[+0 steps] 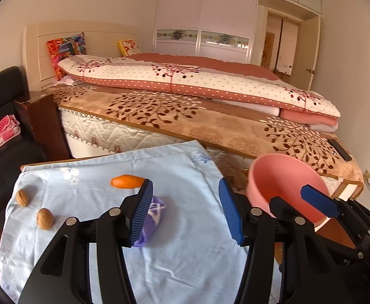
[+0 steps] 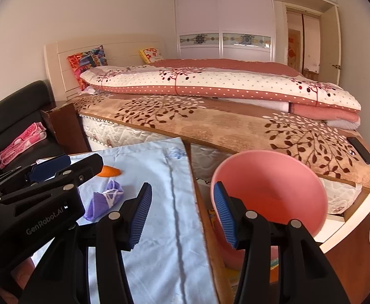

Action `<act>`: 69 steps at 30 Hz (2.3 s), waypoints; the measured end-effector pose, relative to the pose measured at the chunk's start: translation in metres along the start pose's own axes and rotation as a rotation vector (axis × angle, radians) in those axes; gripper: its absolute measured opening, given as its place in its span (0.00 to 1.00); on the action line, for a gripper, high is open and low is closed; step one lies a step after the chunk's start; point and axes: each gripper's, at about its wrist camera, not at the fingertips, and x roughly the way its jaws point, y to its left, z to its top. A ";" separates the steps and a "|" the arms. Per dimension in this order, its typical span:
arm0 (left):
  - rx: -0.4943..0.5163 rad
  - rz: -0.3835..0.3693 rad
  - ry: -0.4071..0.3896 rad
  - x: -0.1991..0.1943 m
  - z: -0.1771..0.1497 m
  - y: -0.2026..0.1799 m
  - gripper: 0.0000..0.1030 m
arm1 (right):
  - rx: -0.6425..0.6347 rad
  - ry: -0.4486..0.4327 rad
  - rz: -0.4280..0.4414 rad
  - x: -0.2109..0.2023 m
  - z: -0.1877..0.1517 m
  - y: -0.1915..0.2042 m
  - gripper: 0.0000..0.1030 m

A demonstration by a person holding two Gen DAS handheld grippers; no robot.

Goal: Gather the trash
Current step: 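Move both open grippers back over the table toward the purple glove, then lower the right gripper onto the purple glove and close on it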

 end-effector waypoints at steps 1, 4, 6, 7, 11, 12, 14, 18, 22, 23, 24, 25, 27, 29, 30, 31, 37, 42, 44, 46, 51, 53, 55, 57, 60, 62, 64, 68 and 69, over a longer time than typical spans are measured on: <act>-0.004 0.007 -0.001 0.000 0.000 0.003 0.53 | -0.003 0.000 0.005 0.001 0.000 0.003 0.49; -0.018 0.029 -0.003 -0.003 0.000 0.014 0.53 | -0.015 0.001 0.023 0.003 0.002 0.013 0.49; -0.024 0.042 -0.006 -0.004 -0.001 0.019 0.53 | -0.023 0.003 0.036 0.005 0.002 0.019 0.49; -0.027 0.048 -0.007 -0.005 -0.001 0.022 0.53 | -0.028 0.004 0.043 0.006 0.002 0.022 0.49; -0.042 0.068 -0.003 -0.006 -0.003 0.034 0.53 | -0.047 0.006 0.064 0.009 0.001 0.032 0.49; -0.044 0.074 0.001 -0.006 -0.004 0.038 0.53 | -0.050 0.007 0.068 0.009 0.001 0.034 0.49; -0.049 0.076 0.011 -0.007 -0.005 0.044 0.53 | -0.052 0.015 0.079 0.012 -0.001 0.038 0.49; -0.046 0.103 -0.001 -0.013 -0.006 0.063 0.53 | -0.057 0.031 0.097 0.019 -0.003 0.043 0.49; -0.073 0.144 -0.007 -0.018 -0.009 0.092 0.53 | -0.070 0.046 0.120 0.028 -0.005 0.051 0.49; -0.083 0.150 -0.007 -0.019 -0.009 0.099 0.53 | -0.071 0.051 0.127 0.030 -0.006 0.053 0.49; -0.096 0.160 -0.007 -0.020 -0.010 0.107 0.53 | -0.073 0.058 0.137 0.033 -0.007 0.055 0.49; -0.107 0.171 -0.006 -0.021 -0.011 0.114 0.53 | -0.075 0.064 0.146 0.036 -0.007 0.058 0.49; -0.124 0.183 -0.004 -0.022 -0.012 0.126 0.53 | -0.080 0.082 0.165 0.043 -0.010 0.064 0.49; -0.135 0.190 0.000 -0.022 -0.013 0.133 0.53 | -0.085 0.104 0.184 0.049 -0.012 0.071 0.49; -0.135 0.194 0.001 -0.021 -0.014 0.135 0.53 | -0.086 0.116 0.196 0.053 -0.014 0.075 0.49; -0.133 0.197 0.001 -0.020 -0.014 0.136 0.53 | -0.089 0.128 0.206 0.056 -0.015 0.079 0.49; -0.122 0.207 0.016 -0.008 -0.013 0.141 0.53 | -0.091 0.188 0.232 0.077 -0.017 0.103 0.49; -0.125 0.218 0.025 -0.001 -0.013 0.149 0.53 | -0.078 0.233 0.225 0.095 -0.018 0.119 0.49; -0.128 0.222 0.030 0.001 -0.014 0.152 0.53 | -0.064 0.251 0.223 0.102 -0.017 0.124 0.49; -0.130 0.222 0.031 0.002 -0.016 0.154 0.53 | -0.055 0.263 0.213 0.109 -0.017 0.128 0.49; -0.136 0.224 0.033 0.005 -0.017 0.161 0.53 | -0.076 0.273 0.168 0.121 -0.019 0.139 0.49; -0.141 0.219 0.035 0.006 -0.017 0.163 0.53 | -0.069 0.285 0.153 0.125 -0.020 0.140 0.49; -0.143 0.220 0.036 0.007 -0.018 0.165 0.53 | -0.067 0.294 0.134 0.130 -0.021 0.140 0.49; -0.144 0.217 0.039 0.008 -0.019 0.166 0.53 | -0.061 0.308 0.124 0.135 -0.022 0.140 0.48; -0.147 0.214 0.043 0.009 -0.020 0.170 0.53 | -0.051 0.324 0.105 0.141 -0.024 0.137 0.36; -0.150 0.207 0.043 0.009 -0.020 0.171 0.53 | -0.039 0.321 0.106 0.142 -0.024 0.133 0.32; -0.146 0.201 0.044 0.010 -0.020 0.172 0.53 | -0.051 0.306 0.106 0.140 -0.022 0.132 0.22; -0.136 0.168 0.053 0.016 -0.018 0.169 0.53 | -0.057 0.277 0.130 0.130 -0.016 0.126 0.13; -0.126 0.152 0.056 0.019 -0.016 0.167 0.53 | -0.054 0.269 0.136 0.126 -0.014 0.123 0.12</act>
